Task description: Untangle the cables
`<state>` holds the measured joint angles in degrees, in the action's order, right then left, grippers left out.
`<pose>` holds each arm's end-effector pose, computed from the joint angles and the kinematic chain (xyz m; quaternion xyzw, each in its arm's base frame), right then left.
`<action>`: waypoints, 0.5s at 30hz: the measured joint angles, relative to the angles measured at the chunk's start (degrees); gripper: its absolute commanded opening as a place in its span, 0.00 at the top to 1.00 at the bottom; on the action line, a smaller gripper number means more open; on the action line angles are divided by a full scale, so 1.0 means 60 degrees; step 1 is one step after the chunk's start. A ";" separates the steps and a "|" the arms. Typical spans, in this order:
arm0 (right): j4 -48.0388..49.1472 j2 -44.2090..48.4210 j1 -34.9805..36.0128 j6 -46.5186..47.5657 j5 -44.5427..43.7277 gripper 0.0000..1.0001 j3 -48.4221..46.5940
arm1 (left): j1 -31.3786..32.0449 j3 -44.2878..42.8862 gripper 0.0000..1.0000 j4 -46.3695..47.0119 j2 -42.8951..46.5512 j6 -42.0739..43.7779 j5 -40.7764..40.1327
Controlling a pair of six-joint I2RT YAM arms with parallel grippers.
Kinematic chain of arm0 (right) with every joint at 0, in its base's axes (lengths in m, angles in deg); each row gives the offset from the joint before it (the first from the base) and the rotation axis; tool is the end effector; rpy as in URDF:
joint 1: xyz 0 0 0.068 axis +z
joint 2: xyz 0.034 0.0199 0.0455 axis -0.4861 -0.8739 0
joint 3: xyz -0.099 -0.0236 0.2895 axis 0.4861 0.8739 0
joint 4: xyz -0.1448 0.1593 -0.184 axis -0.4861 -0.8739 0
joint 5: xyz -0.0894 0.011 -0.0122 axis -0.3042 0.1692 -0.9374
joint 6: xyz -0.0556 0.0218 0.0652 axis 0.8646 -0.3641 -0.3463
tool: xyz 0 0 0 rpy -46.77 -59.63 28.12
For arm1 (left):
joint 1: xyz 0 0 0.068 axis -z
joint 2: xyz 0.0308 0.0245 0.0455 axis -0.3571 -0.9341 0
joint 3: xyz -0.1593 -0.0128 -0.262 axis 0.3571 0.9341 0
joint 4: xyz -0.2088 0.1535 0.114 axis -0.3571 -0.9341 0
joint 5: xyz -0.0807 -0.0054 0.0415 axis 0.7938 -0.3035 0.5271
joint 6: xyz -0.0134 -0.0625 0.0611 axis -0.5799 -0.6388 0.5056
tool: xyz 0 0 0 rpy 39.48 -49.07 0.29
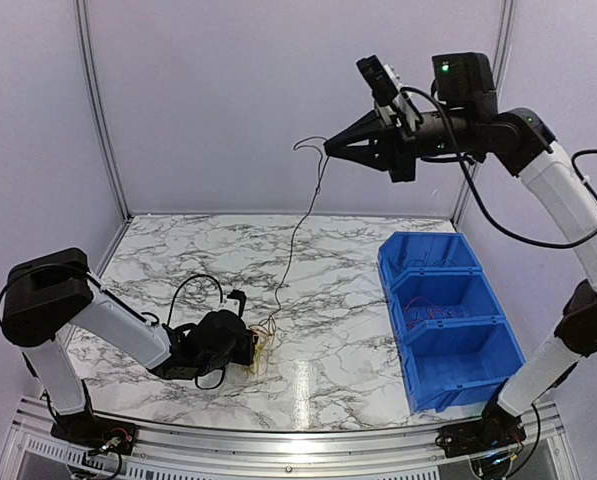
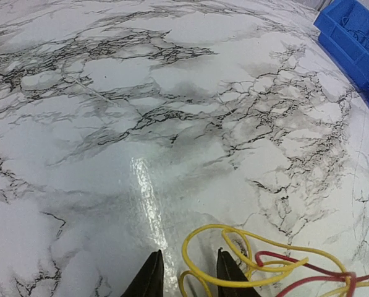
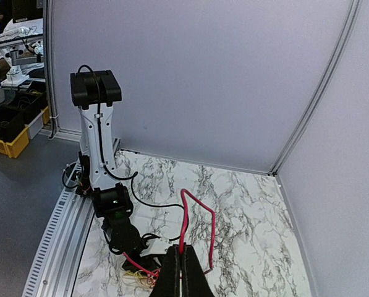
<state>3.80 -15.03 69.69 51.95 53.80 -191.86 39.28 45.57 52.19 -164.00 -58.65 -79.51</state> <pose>0.2319 0.2759 0.5422 -0.6085 0.4928 0.3936 0.4816 0.2114 -0.2997 0.0985 0.0872 0.8682 -0.1947 0.4479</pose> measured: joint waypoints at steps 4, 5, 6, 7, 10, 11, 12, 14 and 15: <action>-0.0066 0.0437 -0.0404 0.0076 -0.0011 1.00 -0.0215 | 0.0000 0.0328 0.69 0.0149 0.0208 -0.0066 -0.0044; -0.0069 0.0532 -0.0506 0.0087 -0.0018 1.00 -0.0219 | 0.0000 0.0397 0.69 0.0160 0.0266 -0.0073 -0.0069; -0.0087 0.0619 -0.0608 0.0102 -0.0022 1.00 -0.0219 | 0.0000 0.0492 0.69 0.0168 0.0328 -0.0076 -0.0098; -0.0102 0.0685 -0.0685 0.0106 -0.0025 1.00 -0.0215 | 0.0000 0.0579 0.69 0.0168 0.0404 -0.0080 -0.0131; -0.0138 0.0903 -0.0871 0.0109 -0.0058 1.00 -0.0113 | 0.0000 0.0878 0.69 0.0124 0.0678 -0.0102 -0.0233; -0.0171 0.0965 -0.0911 0.0109 -0.0069 1.00 -0.0076 | 0.0000 0.0998 0.69 0.0106 0.0787 -0.0109 -0.0266; -0.0208 0.1020 -0.0965 0.0106 -0.0066 1.00 -0.0062 | 0.0000 0.1126 0.69 0.0069 0.0911 -0.0113 -0.0313; -0.0208 0.1115 -0.1224 0.0062 0.0033 1.00 -0.0069 | -0.0004 0.1348 0.69 -0.0018 0.1133 -0.0127 -0.0404; -0.0215 0.1155 -0.1421 0.0033 0.0124 1.00 -0.0095 | -0.0004 0.1472 0.69 -0.0087 0.1264 -0.0149 -0.0463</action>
<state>2.51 -8.10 61.16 52.14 54.55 -192.42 39.26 54.40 51.66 -156.41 -59.55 -82.29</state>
